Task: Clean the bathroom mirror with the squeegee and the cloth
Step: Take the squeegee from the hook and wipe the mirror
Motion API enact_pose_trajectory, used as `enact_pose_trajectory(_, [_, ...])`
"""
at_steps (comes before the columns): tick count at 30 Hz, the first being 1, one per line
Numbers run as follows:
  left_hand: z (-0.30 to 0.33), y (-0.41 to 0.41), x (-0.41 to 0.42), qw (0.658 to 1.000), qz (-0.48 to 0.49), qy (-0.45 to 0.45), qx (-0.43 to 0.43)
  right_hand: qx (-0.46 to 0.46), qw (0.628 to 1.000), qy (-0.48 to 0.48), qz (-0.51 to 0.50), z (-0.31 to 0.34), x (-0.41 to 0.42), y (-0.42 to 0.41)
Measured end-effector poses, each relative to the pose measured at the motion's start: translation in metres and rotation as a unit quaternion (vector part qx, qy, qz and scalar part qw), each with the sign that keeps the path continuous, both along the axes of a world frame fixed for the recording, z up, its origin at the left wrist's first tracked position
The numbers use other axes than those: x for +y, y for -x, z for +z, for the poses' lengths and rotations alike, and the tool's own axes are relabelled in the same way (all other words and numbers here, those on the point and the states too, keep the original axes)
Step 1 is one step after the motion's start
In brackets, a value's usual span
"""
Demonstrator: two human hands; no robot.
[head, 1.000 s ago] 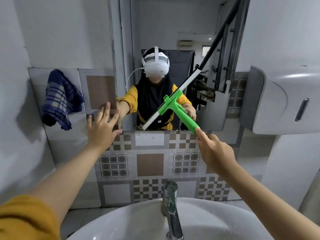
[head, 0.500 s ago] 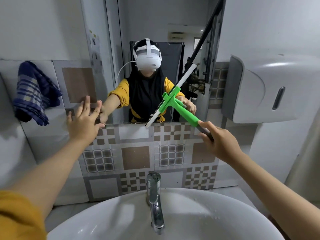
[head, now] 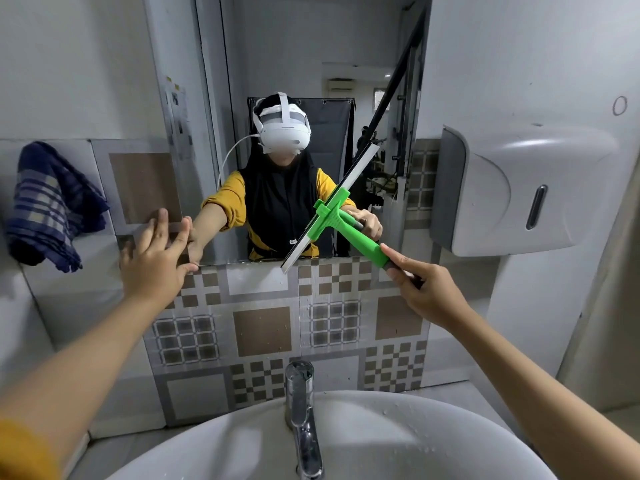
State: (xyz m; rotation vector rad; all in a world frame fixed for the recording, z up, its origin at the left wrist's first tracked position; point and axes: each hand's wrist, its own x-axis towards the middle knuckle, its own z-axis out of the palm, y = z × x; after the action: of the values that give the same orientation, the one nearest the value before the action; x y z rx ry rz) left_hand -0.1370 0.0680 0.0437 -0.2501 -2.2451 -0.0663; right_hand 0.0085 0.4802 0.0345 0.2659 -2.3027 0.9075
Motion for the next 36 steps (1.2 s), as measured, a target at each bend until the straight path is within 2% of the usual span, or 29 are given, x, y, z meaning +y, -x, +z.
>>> enact_pose_trajectory(5, [0.001,-0.002,0.0,1.0,0.001,0.005,0.001,0.007,0.998,-0.048,-0.034,0.003,0.003,-0.004])
enact_pose_trajectory(9, [0.002,-0.002,0.0,1.0,-0.002,0.011,-0.001,-0.001,0.998,-0.035,-0.042,-0.002,0.013,-0.007])
enact_pose_trajectory(14, [0.002,-0.002,-0.002,1.0,-0.009,0.011,-0.002,-0.038,0.997,0.04,-0.046,-0.014,0.017,-0.021])
enact_pose_trajectory(21, [-0.001,0.002,-0.005,1.0,-0.027,0.011,0.004,-0.032,0.983,0.175,-0.036,-0.035,-0.025,-0.026])
enact_pose_trajectory(31, [0.002,-0.001,-0.006,0.999,-0.051,-0.003,-0.001,-0.044,0.924,0.379,-0.029,-0.044,-0.095,-0.037])
enact_pose_trajectory(36, [0.002,-0.002,-0.008,0.998,-0.066,-0.006,-0.003,-0.058,0.86,0.507,-0.013,-0.046,-0.129,-0.034])
